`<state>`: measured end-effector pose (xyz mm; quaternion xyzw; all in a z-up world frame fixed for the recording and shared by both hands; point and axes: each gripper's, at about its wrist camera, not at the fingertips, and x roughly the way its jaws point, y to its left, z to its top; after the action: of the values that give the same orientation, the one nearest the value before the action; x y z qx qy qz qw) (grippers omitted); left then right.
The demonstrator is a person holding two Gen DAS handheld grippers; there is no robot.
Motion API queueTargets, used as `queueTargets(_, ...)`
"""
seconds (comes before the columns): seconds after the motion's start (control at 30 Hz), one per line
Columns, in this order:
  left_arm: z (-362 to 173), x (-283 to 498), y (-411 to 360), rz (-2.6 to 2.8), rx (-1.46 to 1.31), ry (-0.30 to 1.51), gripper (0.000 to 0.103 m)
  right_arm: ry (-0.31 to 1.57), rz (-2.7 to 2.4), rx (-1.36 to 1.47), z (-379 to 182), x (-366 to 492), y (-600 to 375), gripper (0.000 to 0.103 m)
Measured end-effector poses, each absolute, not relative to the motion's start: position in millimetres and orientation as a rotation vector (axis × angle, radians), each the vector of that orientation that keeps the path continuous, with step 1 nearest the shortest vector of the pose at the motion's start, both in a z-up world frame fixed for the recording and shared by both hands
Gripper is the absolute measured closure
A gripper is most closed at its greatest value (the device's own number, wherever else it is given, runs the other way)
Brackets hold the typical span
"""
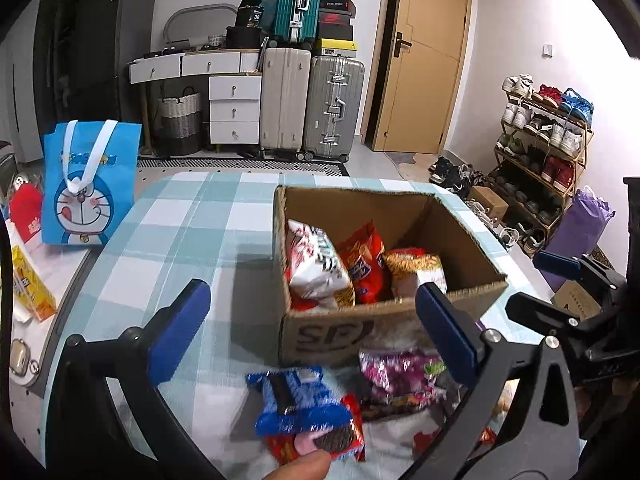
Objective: Organize snacks
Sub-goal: 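Move both tools back toward the remaining snacks on the table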
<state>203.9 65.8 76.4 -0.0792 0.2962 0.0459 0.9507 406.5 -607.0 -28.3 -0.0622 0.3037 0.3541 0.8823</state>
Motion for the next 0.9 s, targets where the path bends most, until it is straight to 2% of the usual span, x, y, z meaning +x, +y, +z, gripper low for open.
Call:
queueTargets(0.37,66.8,156.4,77.7,0.108,-0.166,0.628,0.001,0.665,0.728,-0.123,-49.3,382.1,-639.9,0.000)
queueTargets(0.9,42.7,137.9,81.3,0.112,-0.141,0.703,0.001,0.714,0.737,-0.050,-68.3,370.7,-662.0,0.001)
